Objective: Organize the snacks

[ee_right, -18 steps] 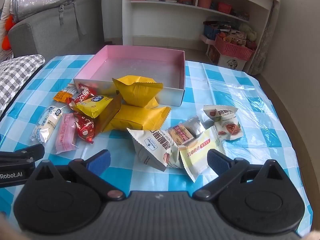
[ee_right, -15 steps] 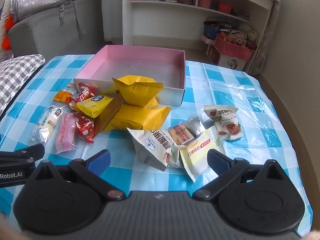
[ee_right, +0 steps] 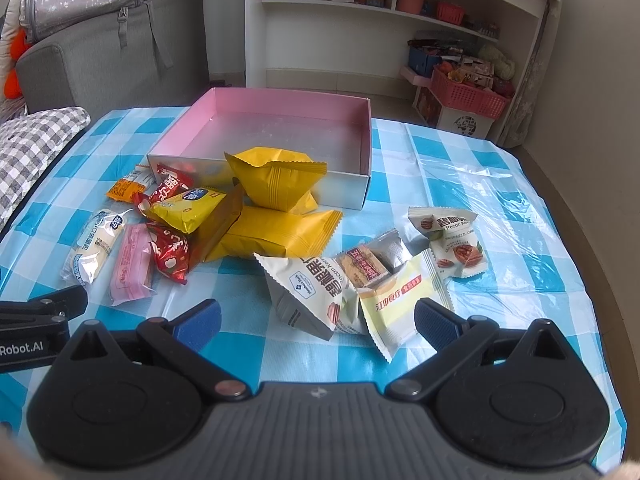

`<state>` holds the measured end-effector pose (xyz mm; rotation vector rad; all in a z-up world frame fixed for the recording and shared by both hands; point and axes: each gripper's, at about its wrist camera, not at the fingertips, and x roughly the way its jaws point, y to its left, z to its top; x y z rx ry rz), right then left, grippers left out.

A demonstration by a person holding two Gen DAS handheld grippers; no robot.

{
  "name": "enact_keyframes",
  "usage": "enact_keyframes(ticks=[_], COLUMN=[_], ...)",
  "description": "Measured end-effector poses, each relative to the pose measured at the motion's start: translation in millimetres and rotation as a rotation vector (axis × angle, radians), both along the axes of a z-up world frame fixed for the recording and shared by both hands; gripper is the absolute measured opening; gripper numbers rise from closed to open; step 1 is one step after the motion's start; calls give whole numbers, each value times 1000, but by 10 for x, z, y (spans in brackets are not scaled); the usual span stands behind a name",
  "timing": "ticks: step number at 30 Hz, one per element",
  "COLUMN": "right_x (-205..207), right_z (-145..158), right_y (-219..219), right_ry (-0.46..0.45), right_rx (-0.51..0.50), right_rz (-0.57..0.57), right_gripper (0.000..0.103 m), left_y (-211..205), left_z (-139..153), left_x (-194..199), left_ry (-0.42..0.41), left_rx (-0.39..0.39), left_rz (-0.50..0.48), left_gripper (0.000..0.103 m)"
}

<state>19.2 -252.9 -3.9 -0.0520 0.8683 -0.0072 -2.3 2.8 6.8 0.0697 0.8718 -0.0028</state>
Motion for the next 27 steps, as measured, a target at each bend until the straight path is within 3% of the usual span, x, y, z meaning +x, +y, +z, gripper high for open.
enact_keyframes(ticks=[20, 27], right_x=[37, 43], right_z=[-19, 38], right_y=[-70, -69], right_ry=[6, -9], right_rx=[8, 21], right_rz=[-8, 21], right_gripper=[103, 103], left_y=[-7, -11], left_z=[-60, -24], left_x=[30, 23], left_ry=[-2, -44], left_rx=[19, 30], left_rz=[-1, -18], left_gripper=[103, 103])
